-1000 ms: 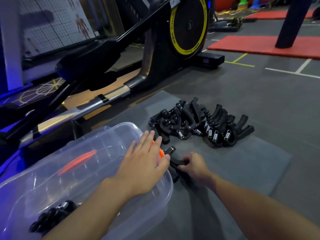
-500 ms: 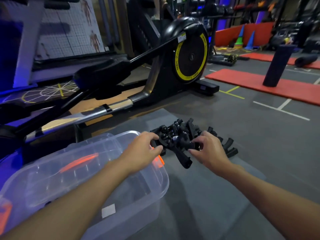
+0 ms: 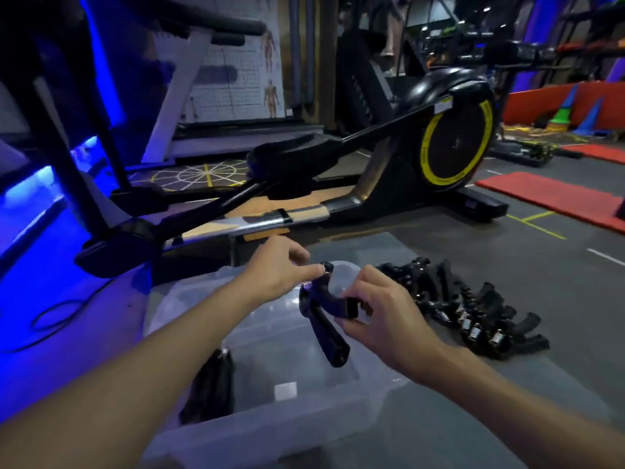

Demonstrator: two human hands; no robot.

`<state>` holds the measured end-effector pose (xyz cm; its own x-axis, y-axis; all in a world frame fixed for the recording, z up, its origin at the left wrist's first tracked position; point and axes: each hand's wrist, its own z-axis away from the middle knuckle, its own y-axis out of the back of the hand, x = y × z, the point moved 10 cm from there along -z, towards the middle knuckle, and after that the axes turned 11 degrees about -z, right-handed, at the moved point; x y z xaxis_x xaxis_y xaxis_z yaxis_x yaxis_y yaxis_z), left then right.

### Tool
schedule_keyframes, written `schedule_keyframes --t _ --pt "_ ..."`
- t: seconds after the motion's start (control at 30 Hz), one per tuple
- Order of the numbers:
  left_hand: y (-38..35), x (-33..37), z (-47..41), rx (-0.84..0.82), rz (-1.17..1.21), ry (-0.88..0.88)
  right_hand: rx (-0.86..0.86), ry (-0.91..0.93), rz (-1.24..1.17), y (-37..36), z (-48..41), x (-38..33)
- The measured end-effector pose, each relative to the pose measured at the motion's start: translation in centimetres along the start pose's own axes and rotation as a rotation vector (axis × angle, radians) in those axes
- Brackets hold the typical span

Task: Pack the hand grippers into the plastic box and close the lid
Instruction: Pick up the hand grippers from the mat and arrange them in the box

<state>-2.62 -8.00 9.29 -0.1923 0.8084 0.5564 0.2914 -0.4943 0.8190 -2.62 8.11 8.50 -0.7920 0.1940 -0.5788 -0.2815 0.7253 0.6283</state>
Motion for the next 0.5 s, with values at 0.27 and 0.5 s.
schedule_keyframes --t 0.27,0.5 --pt "-1.6 -9.4 1.7 -0.115 0.083 0.103 -0.247 0.088 -0.019 -9.7 -1.4 -2.4" --pt "-3.5 -14.5 1.1 -0.119 0.037 0.064 -0.435 -0.130 -0.011 -14.1 -0.6 0.8"
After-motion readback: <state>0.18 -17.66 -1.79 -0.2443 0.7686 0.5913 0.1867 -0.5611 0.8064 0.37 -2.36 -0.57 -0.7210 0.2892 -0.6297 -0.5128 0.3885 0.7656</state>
